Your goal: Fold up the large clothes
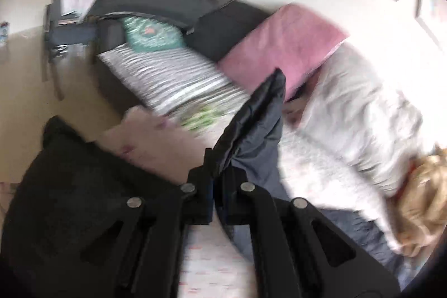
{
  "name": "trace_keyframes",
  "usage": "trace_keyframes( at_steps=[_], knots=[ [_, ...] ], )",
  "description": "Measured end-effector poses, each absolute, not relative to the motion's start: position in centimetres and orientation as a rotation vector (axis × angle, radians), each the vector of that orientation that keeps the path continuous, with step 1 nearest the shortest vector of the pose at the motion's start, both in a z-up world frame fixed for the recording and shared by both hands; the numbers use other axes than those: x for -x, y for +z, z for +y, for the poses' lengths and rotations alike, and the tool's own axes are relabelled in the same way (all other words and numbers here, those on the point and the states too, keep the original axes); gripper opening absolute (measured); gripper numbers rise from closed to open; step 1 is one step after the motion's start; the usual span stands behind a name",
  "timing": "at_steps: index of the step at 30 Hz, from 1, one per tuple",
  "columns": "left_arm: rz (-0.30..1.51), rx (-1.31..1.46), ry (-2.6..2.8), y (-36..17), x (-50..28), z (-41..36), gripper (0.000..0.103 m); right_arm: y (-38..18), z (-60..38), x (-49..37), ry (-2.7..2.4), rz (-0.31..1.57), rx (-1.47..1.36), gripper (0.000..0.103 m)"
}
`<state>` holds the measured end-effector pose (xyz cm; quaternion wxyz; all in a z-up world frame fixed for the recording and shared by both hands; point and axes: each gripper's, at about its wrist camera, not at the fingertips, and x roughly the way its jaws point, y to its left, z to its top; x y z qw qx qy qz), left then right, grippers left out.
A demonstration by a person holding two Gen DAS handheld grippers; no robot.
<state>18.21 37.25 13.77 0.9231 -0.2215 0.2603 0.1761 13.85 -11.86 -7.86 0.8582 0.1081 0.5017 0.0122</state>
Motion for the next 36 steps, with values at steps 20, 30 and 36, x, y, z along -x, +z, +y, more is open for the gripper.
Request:
trace_keyframes(
  at_steps=[20, 30, 36],
  knots=[
    [0.698, 0.504, -0.211, 14.1, -26.3, 7.1, 0.005, -2.9, -16.7, -12.5, 0.029, 0.917, -0.366, 0.082],
    [0.905, 0.537, -0.368, 4.8, -27.4, -2.2, 0.006, -2.1, -20.5, -11.8, -0.001, 0.891, -0.472, 0.082],
    [1.036, 0.311, -0.493, 1.5, -27.1, -5.3, 0.071, -2.1, -20.7, -11.7, 0.005, 0.881, -0.492, 0.082]
  ],
)
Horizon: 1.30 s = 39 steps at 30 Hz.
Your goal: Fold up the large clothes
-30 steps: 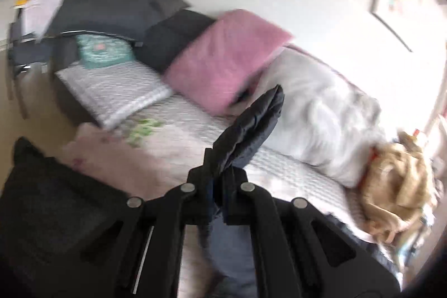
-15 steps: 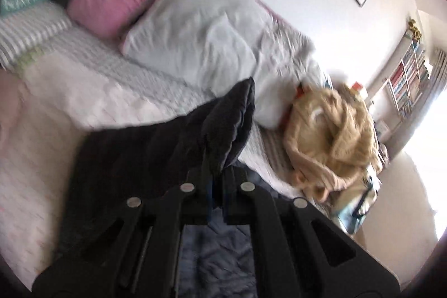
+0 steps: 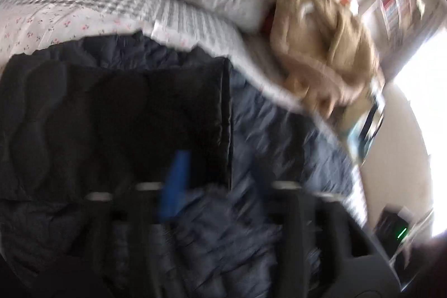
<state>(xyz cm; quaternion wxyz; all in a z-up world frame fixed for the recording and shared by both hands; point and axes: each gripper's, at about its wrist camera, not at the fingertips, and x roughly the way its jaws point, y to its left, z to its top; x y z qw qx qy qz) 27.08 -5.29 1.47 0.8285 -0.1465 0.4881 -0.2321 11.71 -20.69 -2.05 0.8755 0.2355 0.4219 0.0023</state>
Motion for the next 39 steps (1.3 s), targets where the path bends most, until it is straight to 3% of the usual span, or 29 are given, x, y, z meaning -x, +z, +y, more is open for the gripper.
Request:
trace_keyframes(
  at_steps=[1, 6, 12, 16, 19, 26, 33, 39],
  knots=[
    [1.018, 0.288, -0.471, 1.6, -26.6, -4.6, 0.075, -2.1, -20.7, -11.7, 0.007, 0.882, -0.494, 0.082],
    [0.982, 0.254, -0.358, 1.4, -24.9, 1.2, 0.075, -2.6, -20.1, -12.1, 0.009, 0.904, -0.47, 0.082],
    [1.061, 0.232, -0.166, -1.0, -21.8, 7.3, 0.075, -2.8, -19.5, -12.4, 0.011, 0.912, -0.434, 0.082],
    [1.07, 0.279, -0.105, -0.9, -18.2, 9.0, 0.093, -2.4, -20.8, -11.7, -0.011, 0.883, -0.439, 0.082],
    [1.058, 0.292, -0.127, -1.6, -16.0, 8.9, 0.098, -1.6, -23.0, -10.5, -0.054, 0.835, -0.42, 0.082],
    [1.075, 0.329, -0.201, -3.6, -15.7, 6.2, 0.102, -1.6, -35.7, -6.8, -0.285, 0.774, -0.629, 0.082],
    [1.035, 0.336, -0.258, -3.1, -15.7, 3.9, 0.102, -5.0, -48.3, -4.3, -0.516, 0.778, -0.809, 0.082],
    [1.036, 0.344, -0.239, -3.5, -16.1, 3.7, 0.102, -7.5, -53.8, -3.9, -0.547, 0.69, -0.967, 0.082]
  ],
)
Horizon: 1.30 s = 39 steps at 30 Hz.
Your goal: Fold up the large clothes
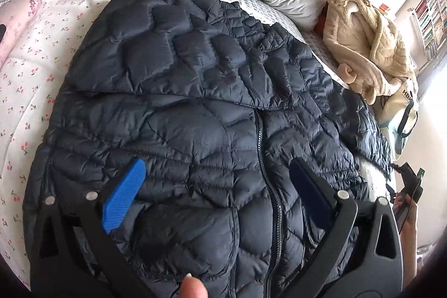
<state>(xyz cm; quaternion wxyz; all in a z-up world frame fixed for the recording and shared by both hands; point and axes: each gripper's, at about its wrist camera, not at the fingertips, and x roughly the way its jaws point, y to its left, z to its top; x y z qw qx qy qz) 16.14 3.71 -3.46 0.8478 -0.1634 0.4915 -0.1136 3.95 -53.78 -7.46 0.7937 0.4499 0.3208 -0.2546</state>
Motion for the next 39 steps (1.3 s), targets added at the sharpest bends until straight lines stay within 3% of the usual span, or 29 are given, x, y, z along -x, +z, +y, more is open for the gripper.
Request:
trace_keyframes(
  at_steps=[4, 6, 8, 10, 11, 22, 31, 39],
  knots=[
    [1.023, 0.341, -0.255, -3.5, -16.2, 3.6, 0.102, -7.4, -55.1, -5.0, -0.555, 0.663, -0.988, 0.078],
    [1.009, 0.344, -0.27, -3.5, -16.1, 3.6, 0.102, -7.5, -55.6, -5.2, -0.567, 0.647, -1.009, 0.065],
    [0.993, 0.355, -0.318, -3.3, -16.1, 3.3, 0.102, -7.9, -55.9, -5.6, -0.585, 0.656, -1.018, 0.034],
    [0.99, 0.376, -0.357, -3.3, -16.0, 3.1, 0.102, -7.9, -56.3, -5.9, -0.575, 0.676, -0.998, 0.017],
    [0.992, 0.388, -0.375, -3.3, -16.0, 3.0, 0.102, -7.7, -56.1, -6.1, -0.57, 0.674, -0.984, 0.014],
    [1.007, 0.414, -0.399, -2.7, -16.0, 4.5, 0.102, 2.0, -50.8, -7.3, -0.492, 0.574, -0.722, 0.008],
    [1.007, 0.291, -0.252, -2.1, -16.2, 6.0, 0.102, 11.3, -39.0, -11.4, -0.29, 0.514, -0.438, 0.008],
    [0.978, 0.244, -0.184, -1.3, -16.1, 7.1, 0.102, 13.4, -28.0, -15.0, -0.134, 0.525, -0.258, 0.008]
  ],
)
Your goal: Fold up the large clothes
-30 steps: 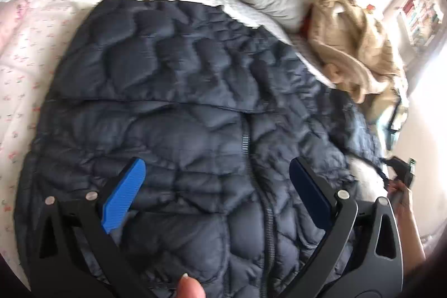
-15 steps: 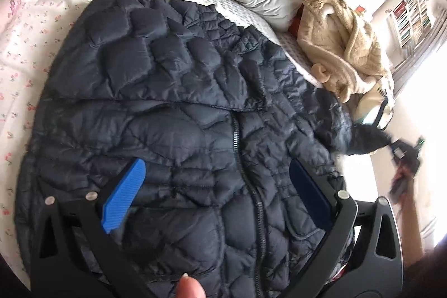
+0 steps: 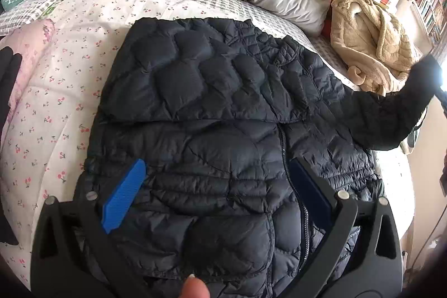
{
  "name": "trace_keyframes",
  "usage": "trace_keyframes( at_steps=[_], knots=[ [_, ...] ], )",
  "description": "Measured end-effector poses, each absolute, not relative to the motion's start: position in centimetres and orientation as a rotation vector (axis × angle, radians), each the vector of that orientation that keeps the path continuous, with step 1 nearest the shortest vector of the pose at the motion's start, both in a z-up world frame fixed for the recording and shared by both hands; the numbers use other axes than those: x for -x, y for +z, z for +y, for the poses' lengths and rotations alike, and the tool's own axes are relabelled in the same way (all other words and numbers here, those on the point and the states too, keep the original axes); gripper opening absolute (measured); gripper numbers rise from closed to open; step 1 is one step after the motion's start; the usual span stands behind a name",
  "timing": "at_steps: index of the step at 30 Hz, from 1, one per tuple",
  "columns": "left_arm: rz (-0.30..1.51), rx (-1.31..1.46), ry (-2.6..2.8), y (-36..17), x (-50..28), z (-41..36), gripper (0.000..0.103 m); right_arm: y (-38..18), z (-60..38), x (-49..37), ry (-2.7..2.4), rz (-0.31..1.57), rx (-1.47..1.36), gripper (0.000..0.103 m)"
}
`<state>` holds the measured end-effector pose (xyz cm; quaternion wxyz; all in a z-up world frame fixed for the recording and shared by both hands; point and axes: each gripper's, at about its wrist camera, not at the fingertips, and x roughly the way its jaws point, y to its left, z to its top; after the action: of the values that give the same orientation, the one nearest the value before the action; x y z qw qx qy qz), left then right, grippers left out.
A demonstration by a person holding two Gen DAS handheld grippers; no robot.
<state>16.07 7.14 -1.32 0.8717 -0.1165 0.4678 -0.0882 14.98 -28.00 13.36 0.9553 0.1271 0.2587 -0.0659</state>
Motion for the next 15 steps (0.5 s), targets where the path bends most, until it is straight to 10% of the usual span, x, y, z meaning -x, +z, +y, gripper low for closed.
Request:
trace_keyframes(
  at_steps=[15],
  knots=[
    [0.971, 0.204, -0.154, -1.1, -16.3, 7.1, 0.102, 4.6, -11.8, -21.5, 0.134, 0.732, -0.183, 0.009]
  ],
)
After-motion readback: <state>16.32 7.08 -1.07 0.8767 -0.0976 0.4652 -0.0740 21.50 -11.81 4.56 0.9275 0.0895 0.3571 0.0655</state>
